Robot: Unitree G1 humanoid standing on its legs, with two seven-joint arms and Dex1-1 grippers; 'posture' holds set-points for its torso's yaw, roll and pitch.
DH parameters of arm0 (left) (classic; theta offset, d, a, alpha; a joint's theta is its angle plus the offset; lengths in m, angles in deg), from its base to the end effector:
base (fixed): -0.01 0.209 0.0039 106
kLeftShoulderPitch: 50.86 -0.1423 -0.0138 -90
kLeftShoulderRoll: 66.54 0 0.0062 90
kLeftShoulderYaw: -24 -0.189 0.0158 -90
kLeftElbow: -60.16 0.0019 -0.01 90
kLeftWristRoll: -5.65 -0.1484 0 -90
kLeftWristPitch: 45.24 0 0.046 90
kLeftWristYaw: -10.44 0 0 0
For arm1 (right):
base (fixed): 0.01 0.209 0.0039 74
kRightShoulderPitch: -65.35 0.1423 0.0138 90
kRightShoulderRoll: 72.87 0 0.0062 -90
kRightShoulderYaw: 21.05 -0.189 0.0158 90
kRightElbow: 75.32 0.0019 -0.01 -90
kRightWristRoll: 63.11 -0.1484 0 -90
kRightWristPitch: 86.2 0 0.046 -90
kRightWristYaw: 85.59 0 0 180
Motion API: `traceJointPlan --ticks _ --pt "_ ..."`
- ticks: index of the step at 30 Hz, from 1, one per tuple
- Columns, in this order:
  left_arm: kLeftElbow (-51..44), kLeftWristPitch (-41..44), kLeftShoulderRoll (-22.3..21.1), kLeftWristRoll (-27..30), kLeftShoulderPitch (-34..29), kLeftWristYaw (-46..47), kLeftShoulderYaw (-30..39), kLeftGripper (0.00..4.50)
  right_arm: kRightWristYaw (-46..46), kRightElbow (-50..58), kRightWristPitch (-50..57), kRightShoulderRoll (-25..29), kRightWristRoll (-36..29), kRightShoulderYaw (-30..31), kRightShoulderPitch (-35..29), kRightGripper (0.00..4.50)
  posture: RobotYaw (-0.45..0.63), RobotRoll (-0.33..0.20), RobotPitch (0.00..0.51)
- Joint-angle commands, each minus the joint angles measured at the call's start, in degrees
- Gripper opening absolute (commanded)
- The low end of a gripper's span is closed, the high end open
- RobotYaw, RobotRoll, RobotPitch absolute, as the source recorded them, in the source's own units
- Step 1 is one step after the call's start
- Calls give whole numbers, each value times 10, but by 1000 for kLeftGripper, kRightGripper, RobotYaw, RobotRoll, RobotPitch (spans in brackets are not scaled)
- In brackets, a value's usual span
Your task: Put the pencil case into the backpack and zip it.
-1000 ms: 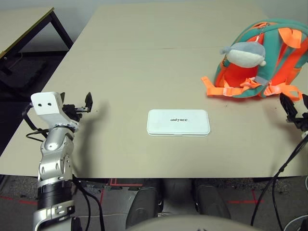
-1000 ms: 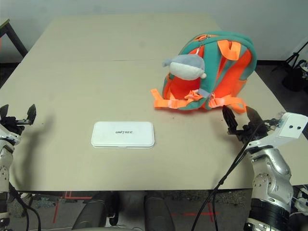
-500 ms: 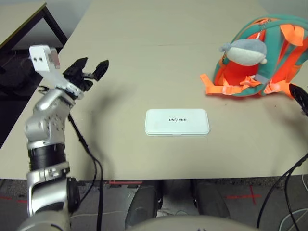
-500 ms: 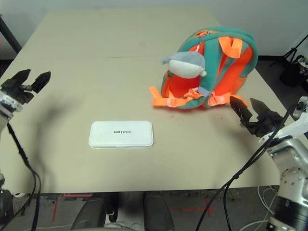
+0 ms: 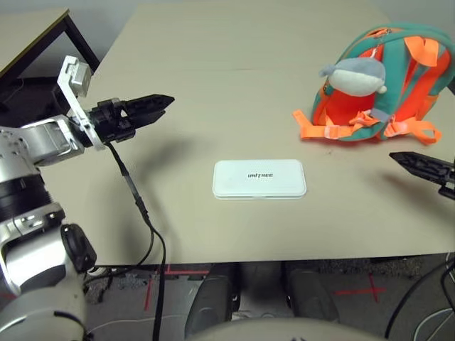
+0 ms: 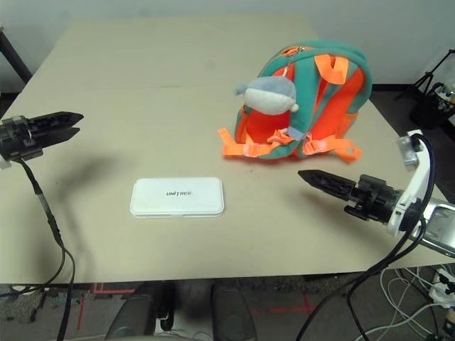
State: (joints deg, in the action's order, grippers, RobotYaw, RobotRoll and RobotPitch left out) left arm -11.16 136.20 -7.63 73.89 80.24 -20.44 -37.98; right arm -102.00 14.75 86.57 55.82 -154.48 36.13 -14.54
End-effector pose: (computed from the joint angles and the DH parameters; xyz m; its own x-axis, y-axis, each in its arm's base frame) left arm 0.2591 0.3172 0.2308 0.5720 -0.8086 -0.1378 0.4617 0.4563 -0.7607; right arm 0.1907 -0.3289 0.2010 0.6416 0.7010 -0.3114 -0.3485 0.6280 0.6958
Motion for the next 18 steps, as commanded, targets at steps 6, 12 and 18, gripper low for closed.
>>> traceJointPlan --ticks 6,12,18 --pt "15 11 -23 95 -35 9 -109 4500 47 -29 -2 -33 -17 113 40 693 -51 0 92" --pt "42 11 0 54 -32 3 -134 4500 39 -70 -14 -73 50 157 93 42 -54 0 97" --pt "61 11 20 9 -32 -17 -145 4500 25 -75 -8 -108 101 177 121 42 -67 0 107"
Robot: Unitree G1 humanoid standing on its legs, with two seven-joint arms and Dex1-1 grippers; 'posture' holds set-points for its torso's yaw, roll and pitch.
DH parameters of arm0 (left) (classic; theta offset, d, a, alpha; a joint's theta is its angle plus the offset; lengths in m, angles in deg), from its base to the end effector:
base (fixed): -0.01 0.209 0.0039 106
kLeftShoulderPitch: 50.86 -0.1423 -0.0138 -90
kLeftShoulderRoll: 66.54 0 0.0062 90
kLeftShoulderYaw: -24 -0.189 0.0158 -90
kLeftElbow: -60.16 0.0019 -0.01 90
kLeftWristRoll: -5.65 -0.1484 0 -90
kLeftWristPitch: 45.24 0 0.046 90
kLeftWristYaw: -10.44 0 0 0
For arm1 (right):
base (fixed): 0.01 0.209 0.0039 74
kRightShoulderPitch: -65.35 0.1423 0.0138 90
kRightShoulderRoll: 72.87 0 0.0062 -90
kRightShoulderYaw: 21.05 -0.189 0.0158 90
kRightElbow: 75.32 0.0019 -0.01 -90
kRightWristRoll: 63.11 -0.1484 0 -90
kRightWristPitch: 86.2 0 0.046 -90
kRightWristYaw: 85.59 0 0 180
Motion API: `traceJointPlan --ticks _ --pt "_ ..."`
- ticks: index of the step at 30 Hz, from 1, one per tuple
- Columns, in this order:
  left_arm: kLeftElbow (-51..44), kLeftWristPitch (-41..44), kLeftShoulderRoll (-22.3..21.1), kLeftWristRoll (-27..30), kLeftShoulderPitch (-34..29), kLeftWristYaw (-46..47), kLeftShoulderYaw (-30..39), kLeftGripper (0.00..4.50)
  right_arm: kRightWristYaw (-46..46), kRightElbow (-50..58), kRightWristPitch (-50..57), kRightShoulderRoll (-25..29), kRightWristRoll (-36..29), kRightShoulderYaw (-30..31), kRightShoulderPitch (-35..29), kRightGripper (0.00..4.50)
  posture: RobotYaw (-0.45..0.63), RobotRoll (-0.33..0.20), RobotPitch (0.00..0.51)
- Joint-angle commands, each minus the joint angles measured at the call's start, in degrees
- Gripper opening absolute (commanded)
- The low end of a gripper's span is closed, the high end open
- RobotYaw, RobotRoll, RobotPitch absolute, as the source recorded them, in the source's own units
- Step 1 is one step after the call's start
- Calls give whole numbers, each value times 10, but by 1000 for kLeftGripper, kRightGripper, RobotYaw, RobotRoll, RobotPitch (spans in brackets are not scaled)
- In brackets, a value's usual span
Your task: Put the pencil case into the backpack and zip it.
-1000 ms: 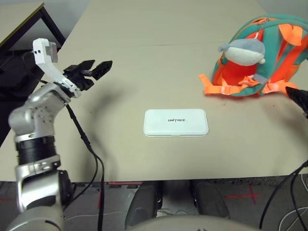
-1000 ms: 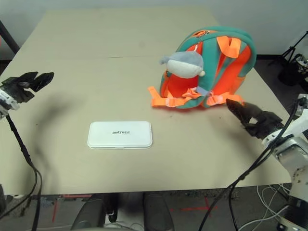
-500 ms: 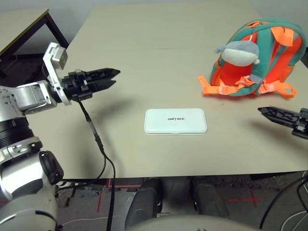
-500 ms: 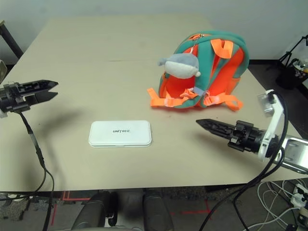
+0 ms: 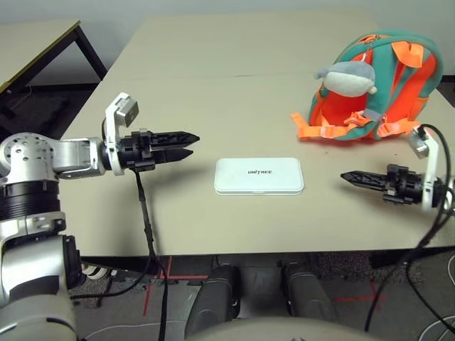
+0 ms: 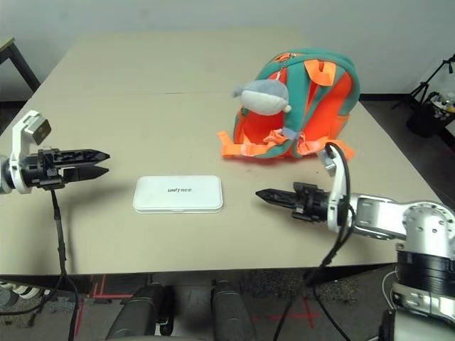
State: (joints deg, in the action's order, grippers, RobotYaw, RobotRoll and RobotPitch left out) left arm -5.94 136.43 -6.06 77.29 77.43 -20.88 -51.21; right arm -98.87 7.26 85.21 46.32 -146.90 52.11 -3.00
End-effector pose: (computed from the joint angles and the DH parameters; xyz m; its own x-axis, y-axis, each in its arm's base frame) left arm 0.2730 0.2953 0.1849 0.4130 -0.8710 -0.2660 0.3099 0.4090 -0.8583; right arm 0.2397 -0.2872 0.1618 0.5337 0.7548 -0.3814 -0.2928 0.5880 0.7540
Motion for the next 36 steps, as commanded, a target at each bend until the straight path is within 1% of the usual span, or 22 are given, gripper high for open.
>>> traceJointPlan --ticks 1,8,15,21,29,36 --pt "11 8 5 -29 -5 -18 -17 4500 -8 1 8 -18 31 19 7 42 -68 0 107" --pt "24 8 17 -71 -3 -51 -39 4500 -18 10 19 -61 73 37 26 42 -69 0 114" --pt "26 8 30 -116 0 -79 -55 4500 -36 12 -21 -86 168 61 42 42 -73 0 115" --pt "29 -3 34 -154 5 -105 -66 4500 -52 18 -49 -108 228 66 54 42 -78 0 115" --pt "52 -37 46 -207 15 -148 -99 4500 -65 36 -43 -128 267 62 66 42 -85 0 115" --pt "91 -74 64 -255 31 -188 -136 4500 -81 71 -24 -118 295 72 61 42 -89 0 115"
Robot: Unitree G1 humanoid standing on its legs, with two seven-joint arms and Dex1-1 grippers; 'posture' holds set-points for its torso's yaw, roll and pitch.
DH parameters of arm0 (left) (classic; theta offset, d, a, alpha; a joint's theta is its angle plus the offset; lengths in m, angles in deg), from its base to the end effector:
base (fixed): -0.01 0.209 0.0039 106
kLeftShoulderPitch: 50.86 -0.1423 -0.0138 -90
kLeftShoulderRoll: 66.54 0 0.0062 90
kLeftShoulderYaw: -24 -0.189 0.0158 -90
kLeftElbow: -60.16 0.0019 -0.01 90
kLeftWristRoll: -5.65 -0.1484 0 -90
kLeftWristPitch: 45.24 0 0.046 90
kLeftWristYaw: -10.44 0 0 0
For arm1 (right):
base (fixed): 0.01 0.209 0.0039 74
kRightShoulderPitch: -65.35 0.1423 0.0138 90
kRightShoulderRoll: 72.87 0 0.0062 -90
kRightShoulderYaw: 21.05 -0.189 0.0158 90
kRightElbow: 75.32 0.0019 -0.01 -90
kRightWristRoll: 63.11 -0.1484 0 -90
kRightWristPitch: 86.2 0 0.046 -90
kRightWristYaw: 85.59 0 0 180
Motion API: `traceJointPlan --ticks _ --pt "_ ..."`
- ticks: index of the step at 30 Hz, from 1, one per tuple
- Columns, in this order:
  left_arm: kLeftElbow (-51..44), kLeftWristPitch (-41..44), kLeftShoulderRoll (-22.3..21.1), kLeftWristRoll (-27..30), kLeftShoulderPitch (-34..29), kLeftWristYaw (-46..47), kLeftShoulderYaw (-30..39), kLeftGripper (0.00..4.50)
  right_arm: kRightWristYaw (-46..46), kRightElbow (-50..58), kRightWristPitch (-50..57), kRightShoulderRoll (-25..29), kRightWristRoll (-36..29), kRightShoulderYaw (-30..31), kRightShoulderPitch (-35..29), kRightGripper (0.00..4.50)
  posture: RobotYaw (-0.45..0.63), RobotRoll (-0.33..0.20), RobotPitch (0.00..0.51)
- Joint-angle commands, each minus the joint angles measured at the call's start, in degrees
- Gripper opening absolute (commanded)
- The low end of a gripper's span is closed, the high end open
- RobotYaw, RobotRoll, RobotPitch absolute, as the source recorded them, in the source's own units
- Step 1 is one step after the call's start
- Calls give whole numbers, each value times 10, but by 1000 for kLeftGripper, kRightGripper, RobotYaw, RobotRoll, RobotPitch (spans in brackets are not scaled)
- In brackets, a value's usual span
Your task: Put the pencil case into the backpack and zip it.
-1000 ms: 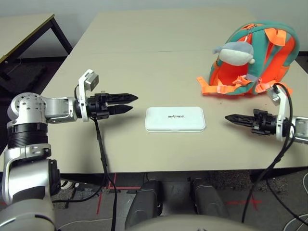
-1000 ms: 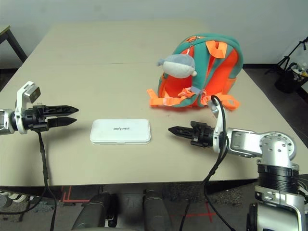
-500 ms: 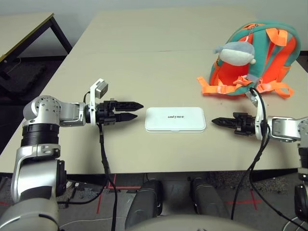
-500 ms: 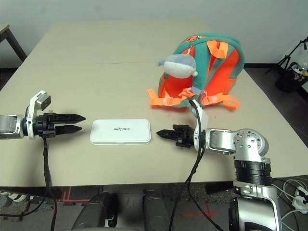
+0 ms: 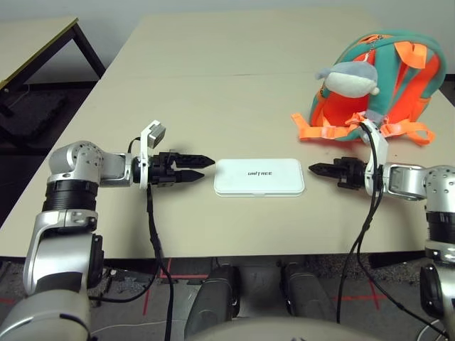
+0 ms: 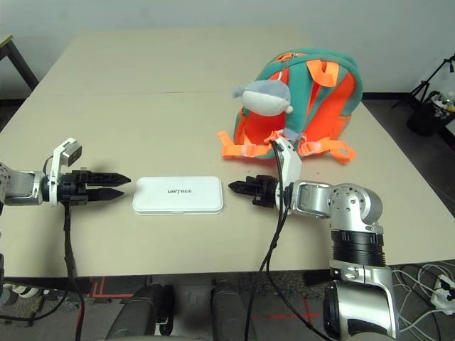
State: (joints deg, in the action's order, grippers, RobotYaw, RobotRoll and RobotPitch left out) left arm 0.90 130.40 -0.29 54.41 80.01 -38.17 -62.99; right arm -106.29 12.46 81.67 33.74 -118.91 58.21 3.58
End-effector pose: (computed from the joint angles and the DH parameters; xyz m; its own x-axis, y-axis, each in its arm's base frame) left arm 0.2949 0.2750 0.1405 0.3296 -0.8612 -0.3870 0.2268 0.4701 -0.8530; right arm 0.2694 -0.2372 0.1496 0.5453 0.7005 -0.4604 -0.3994 0.7000 0.5920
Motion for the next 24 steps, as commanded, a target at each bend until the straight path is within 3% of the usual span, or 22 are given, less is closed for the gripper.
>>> traceJointPlan --ticks 1,24 --pt "31 -19 10 -34 9 -21 -22 4500 -7 24 12 9 20 12 -6 42 -89 0 115" --pt "77 -49 30 -107 28 -96 -48 4500 -13 103 41 -55 77 53 -18 42 -95 0 119"
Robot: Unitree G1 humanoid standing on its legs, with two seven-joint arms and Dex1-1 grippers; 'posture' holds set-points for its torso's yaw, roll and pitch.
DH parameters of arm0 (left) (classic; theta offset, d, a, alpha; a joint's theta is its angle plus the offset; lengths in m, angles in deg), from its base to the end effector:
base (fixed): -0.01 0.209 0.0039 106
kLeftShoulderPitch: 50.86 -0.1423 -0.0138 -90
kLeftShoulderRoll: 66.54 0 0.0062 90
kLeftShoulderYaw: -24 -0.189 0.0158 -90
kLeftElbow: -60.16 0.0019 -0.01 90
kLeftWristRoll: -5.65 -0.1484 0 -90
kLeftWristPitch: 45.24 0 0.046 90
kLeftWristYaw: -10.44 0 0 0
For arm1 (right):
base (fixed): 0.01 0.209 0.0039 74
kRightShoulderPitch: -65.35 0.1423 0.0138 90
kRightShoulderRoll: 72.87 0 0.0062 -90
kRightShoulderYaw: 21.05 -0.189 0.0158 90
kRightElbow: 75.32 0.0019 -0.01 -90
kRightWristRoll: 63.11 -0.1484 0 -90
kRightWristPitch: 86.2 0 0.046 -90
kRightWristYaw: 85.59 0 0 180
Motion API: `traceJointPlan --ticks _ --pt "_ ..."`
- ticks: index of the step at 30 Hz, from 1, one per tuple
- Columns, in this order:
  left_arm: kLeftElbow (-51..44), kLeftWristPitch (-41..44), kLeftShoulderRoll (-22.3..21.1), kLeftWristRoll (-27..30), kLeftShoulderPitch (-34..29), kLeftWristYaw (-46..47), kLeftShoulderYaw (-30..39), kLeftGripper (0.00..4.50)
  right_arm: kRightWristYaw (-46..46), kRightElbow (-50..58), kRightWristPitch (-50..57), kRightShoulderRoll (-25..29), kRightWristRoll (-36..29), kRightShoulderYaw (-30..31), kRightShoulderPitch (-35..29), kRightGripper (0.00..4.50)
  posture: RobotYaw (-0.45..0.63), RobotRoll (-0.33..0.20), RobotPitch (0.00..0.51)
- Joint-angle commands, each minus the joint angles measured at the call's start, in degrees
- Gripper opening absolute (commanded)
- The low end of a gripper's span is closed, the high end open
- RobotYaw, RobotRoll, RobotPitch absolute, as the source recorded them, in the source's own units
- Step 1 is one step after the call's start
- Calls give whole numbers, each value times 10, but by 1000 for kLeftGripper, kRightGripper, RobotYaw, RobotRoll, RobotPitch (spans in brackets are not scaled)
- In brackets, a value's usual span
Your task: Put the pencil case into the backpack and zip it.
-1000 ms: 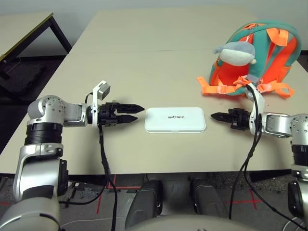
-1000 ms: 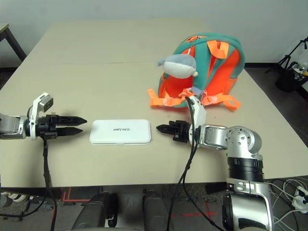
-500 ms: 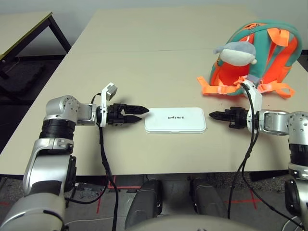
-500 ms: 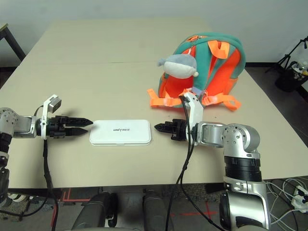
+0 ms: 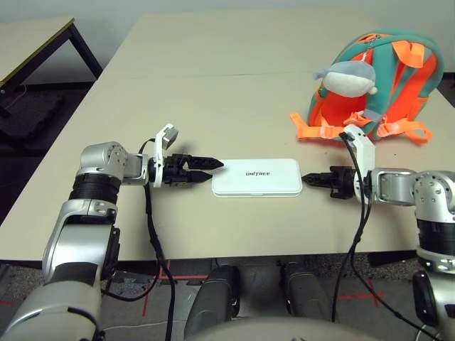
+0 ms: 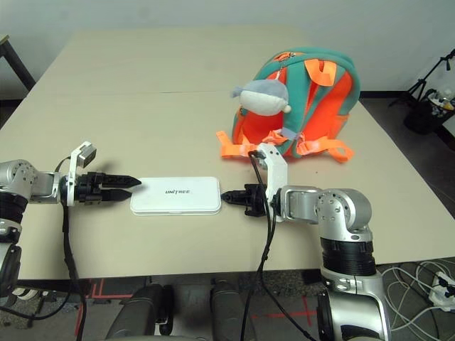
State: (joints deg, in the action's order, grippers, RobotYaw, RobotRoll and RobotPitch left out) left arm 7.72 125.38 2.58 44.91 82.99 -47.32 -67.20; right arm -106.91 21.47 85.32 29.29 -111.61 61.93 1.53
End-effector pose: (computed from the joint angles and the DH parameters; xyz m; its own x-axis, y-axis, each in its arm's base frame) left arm 0.3064 0.2682 0.1255 0.3042 -0.8693 -0.3895 0.2298 0.4638 -0.8556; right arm 0.2603 -0.2082 0.1442 0.4808 0.6942 -0.5356 -0.4721 0.7197 0.5090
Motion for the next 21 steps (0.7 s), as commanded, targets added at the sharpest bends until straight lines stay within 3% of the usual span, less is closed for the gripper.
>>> traceJointPlan --ticks 1,10,21 --pt "8 1 1 -14 -3 -6 -7 4500 -7 12 3 -14 6 17 3 42 -93 0 118" --pt "1 5 7 -22 -8 -11 -5 4500 -17 -1 -19 -47 32 41 24 42 -82 0 107" --pt "-28 2 4 -22 -28 -14 -10 4500 -41 -13 -36 -49 55 53 34 42 -75 0 105"
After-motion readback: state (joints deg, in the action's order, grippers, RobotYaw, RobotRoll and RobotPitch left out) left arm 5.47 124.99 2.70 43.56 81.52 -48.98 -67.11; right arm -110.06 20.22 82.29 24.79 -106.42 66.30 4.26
